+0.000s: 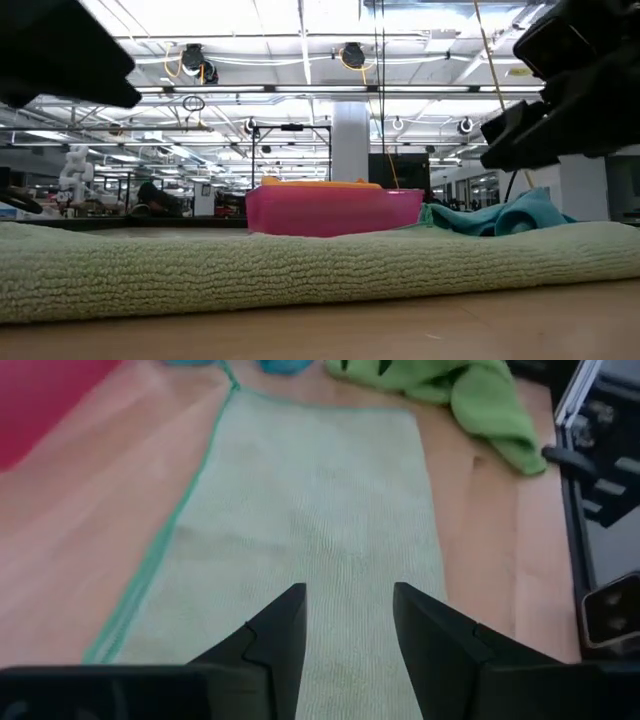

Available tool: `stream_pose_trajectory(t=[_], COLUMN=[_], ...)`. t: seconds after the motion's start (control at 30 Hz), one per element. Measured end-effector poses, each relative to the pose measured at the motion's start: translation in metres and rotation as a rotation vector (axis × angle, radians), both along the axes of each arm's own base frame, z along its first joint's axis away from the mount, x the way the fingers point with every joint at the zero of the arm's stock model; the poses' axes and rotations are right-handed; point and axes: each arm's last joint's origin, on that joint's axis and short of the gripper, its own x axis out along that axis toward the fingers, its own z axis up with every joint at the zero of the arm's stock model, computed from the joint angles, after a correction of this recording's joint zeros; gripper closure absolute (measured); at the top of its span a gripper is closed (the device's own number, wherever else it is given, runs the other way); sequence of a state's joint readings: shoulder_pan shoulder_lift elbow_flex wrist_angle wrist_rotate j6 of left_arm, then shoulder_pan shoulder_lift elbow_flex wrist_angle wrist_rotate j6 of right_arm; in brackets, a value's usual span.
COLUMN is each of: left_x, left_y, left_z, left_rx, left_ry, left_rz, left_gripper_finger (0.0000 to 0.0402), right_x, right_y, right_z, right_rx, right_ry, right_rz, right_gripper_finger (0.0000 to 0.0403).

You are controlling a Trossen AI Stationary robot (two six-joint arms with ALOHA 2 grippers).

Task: Fold microfiber towels
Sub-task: Fold the light green microfiber cloth

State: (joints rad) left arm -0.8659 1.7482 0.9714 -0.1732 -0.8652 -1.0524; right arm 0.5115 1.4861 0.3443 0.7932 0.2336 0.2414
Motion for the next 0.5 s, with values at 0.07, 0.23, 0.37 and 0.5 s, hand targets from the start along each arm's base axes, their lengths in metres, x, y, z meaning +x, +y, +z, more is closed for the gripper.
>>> stream_pose_trajectory(t=[0.07, 0.23, 0.37, 0.5], left_x=[0.002, 0.008, 0.009, 0.000], left_y=[0.000, -0.006, -0.010, -0.009], left_z=[-0.005, -0.011, -0.017, -0.036], left_rx=[-0.008, -0.008, 0.000, -0.003], left_ry=[0.022, 0.050, 0.070, 0.192], left_rz=[-0.007, -0.025, -0.041, -0.021], left_gripper_finger=[0.0250, 0.0250, 0.0250, 0.0250], right_x=[0.001, 0.010, 0.015, 0.016], right_y=[0.005, 0.016, 0.020, 0.021], right_z=[-0.007, -0.027, -0.044, -0.050], right_rx=[0.016, 0.011, -0.022, -0.013], right_ry=[-0.001, 0.047, 0.108, 0.136], right_rz=[0.010, 0.017, 0.021, 0.006], right_gripper_finger=[0.0271, 0.0287, 0.0311, 0.0333])
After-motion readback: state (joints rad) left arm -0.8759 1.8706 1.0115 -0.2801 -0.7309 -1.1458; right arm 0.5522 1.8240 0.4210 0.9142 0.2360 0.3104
